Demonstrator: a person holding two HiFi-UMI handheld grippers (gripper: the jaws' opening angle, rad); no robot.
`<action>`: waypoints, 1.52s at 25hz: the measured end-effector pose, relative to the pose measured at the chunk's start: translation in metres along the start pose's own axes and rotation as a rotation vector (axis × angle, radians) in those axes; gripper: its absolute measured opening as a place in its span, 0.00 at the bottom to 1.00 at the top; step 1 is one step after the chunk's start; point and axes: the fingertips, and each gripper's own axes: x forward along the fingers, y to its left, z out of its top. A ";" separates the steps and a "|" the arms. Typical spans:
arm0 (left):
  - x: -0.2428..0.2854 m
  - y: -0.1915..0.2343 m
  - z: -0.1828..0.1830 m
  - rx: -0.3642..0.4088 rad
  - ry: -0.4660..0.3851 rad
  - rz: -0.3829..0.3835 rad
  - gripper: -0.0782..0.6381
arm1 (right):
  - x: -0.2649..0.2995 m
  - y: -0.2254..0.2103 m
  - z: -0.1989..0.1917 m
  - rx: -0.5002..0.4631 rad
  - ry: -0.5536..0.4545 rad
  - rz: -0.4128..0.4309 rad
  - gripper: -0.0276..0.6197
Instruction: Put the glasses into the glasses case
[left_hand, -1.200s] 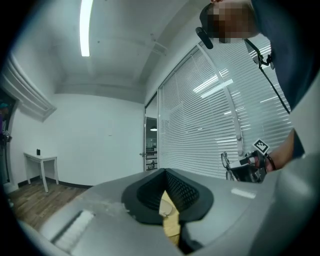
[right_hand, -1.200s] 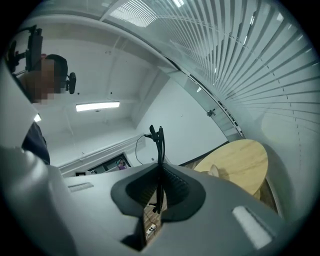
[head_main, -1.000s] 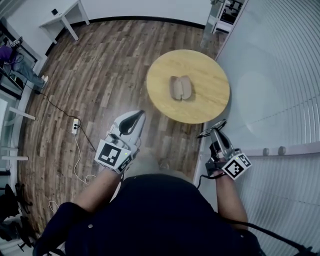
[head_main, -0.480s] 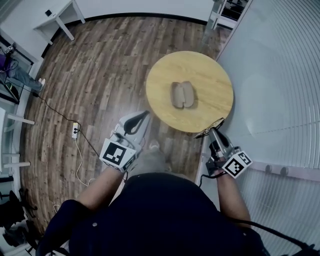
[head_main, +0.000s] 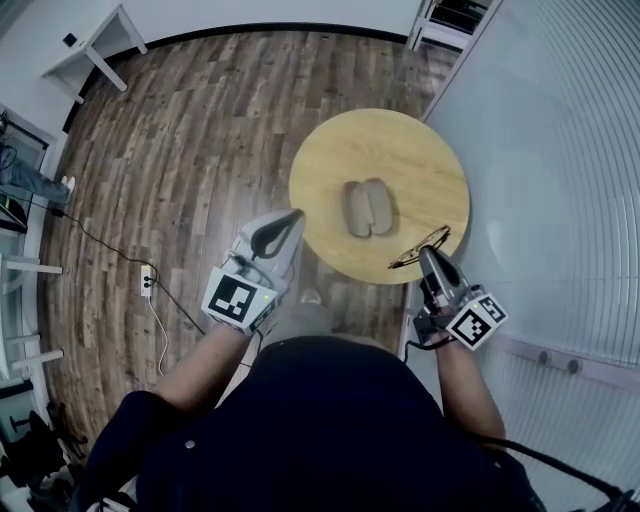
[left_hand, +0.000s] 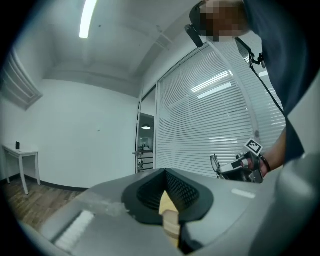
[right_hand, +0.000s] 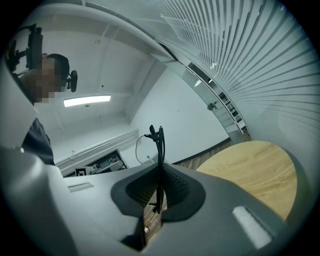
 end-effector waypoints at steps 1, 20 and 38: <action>0.004 0.009 0.001 -0.002 -0.004 -0.005 0.12 | 0.009 0.000 0.003 -0.005 0.001 -0.003 0.08; 0.068 0.076 -0.005 -0.042 0.006 -0.033 0.12 | 0.089 -0.033 0.001 -0.039 0.141 -0.050 0.08; 0.107 0.113 -0.057 -0.112 0.089 0.128 0.12 | 0.141 -0.121 -0.033 -0.017 0.426 -0.057 0.08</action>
